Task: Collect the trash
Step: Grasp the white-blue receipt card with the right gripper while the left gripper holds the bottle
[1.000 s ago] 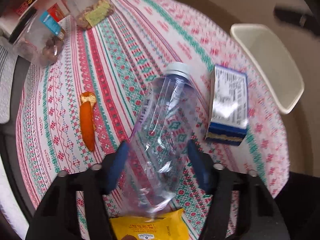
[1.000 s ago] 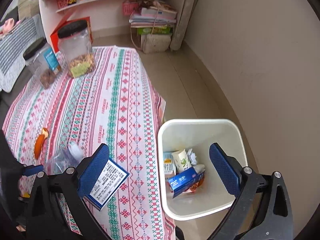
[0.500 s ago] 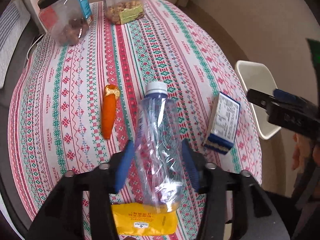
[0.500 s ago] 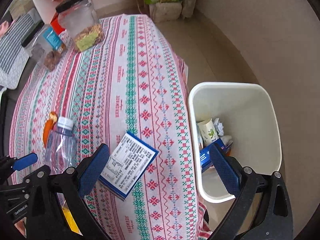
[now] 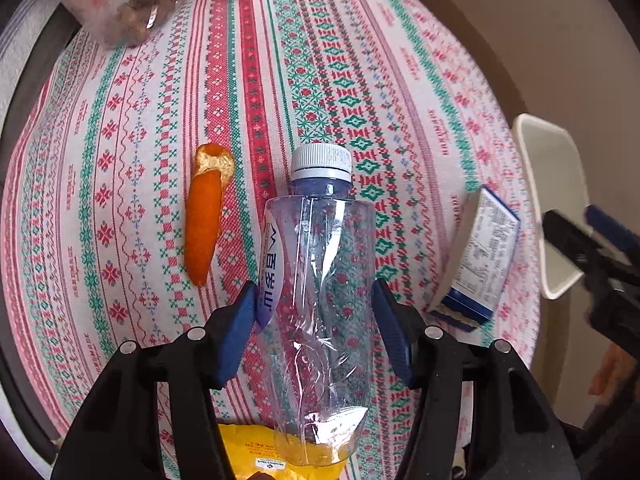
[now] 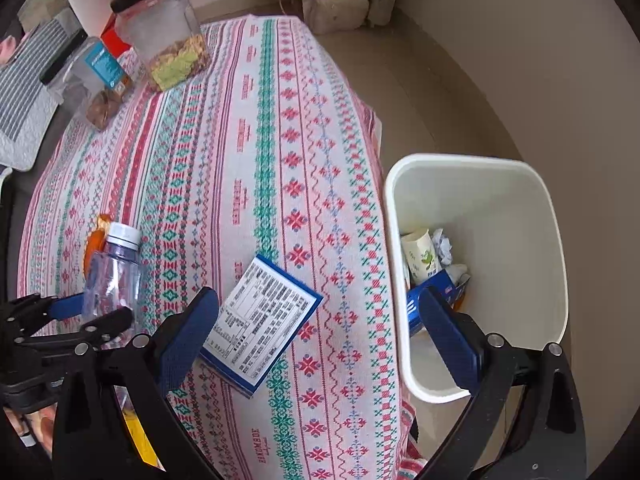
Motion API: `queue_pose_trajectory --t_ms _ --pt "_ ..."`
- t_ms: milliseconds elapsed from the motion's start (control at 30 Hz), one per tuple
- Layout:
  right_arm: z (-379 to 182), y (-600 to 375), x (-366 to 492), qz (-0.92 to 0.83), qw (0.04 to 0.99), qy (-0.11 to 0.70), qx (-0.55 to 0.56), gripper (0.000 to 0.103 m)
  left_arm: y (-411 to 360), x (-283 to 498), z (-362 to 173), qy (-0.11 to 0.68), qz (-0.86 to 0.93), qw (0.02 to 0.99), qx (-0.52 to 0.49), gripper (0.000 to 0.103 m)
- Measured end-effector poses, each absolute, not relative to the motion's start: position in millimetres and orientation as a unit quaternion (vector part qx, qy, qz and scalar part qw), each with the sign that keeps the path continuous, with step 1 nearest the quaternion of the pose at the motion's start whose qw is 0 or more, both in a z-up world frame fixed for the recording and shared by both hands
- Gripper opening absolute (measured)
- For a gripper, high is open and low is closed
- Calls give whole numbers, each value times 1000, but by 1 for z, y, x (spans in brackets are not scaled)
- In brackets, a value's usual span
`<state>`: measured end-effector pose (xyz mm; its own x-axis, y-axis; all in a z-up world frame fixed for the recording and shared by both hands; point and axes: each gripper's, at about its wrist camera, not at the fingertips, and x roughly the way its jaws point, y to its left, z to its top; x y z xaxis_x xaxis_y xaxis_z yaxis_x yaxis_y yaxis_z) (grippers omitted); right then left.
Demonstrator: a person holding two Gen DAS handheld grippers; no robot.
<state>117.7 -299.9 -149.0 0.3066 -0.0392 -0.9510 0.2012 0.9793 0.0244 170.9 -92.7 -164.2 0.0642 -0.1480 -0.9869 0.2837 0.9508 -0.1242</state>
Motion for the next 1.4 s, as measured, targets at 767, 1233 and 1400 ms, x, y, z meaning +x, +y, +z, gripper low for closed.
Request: queue_pose_trajectory --t_ms 767,1233,1400 --pt "-216 -240 141 -53 756 648 75 73 2 136 -79 540 -75 837 -39 58" --pt "-147 -176 160 38 838 537 94 54 19 136 -83 523 -50 849 -62 58" --pt "-103 -164 151 57 883 458 83 55 20 136 -67 478 -55 873 -81 58"
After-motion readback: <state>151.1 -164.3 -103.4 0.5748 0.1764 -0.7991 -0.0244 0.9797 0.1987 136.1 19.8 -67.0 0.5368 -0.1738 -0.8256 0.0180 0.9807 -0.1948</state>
